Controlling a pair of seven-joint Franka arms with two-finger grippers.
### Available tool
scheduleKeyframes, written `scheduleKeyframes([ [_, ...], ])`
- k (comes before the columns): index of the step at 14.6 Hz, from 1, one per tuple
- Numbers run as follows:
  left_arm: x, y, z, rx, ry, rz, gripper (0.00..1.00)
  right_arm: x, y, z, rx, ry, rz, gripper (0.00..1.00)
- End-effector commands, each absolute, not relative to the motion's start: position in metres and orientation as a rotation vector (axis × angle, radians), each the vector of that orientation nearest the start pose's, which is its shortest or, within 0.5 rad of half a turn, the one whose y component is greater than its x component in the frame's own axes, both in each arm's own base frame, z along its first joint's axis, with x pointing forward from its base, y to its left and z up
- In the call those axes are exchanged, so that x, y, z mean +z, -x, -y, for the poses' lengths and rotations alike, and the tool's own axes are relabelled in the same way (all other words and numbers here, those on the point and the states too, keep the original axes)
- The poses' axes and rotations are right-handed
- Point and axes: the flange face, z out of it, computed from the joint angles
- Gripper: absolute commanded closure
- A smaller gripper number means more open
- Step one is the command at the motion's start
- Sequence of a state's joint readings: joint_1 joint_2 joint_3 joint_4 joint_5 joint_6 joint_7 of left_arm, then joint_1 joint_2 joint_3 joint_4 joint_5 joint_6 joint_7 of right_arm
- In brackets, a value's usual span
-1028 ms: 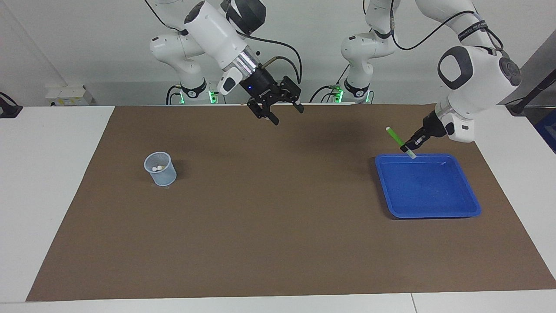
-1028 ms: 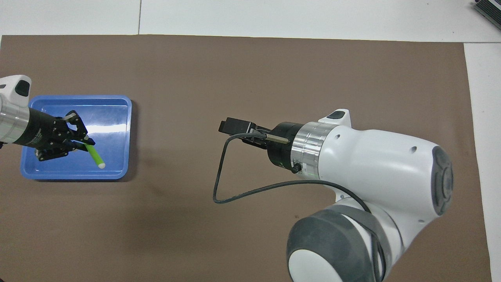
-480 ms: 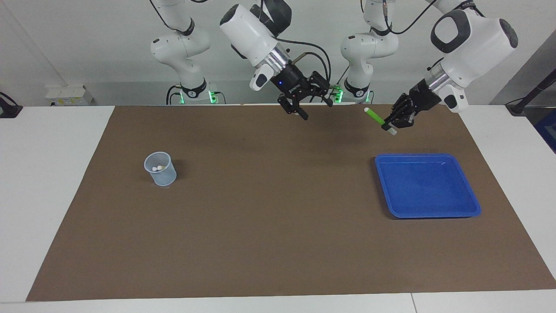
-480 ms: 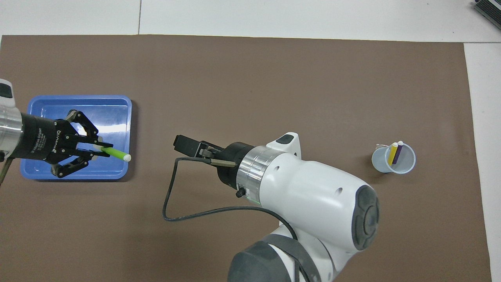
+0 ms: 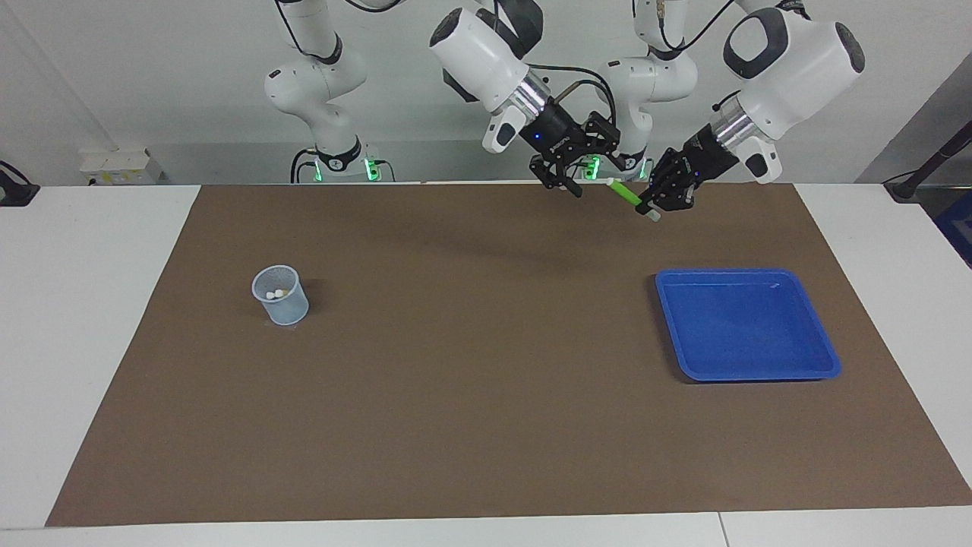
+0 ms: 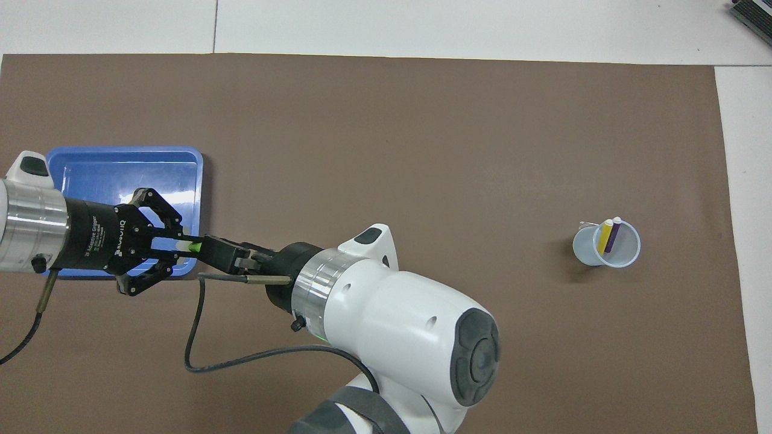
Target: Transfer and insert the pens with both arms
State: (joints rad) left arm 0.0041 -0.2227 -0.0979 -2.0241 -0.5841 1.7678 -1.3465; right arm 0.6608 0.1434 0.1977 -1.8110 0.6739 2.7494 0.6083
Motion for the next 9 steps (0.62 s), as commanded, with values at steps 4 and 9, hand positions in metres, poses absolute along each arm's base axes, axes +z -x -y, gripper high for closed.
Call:
scheduleKeyframes([
  [4,0.558,-0.469,0.101,0.715,2.532,2.392,1.00,0.543,-0.447,-0.483,-0.262,2.222,-0.311,0.00],
  [9,0.558,-0.464,0.100,0.695,2.517,2.426,1.00,0.543,-0.440,-0.490,-0.268,2.232,-0.283,0.35],
])
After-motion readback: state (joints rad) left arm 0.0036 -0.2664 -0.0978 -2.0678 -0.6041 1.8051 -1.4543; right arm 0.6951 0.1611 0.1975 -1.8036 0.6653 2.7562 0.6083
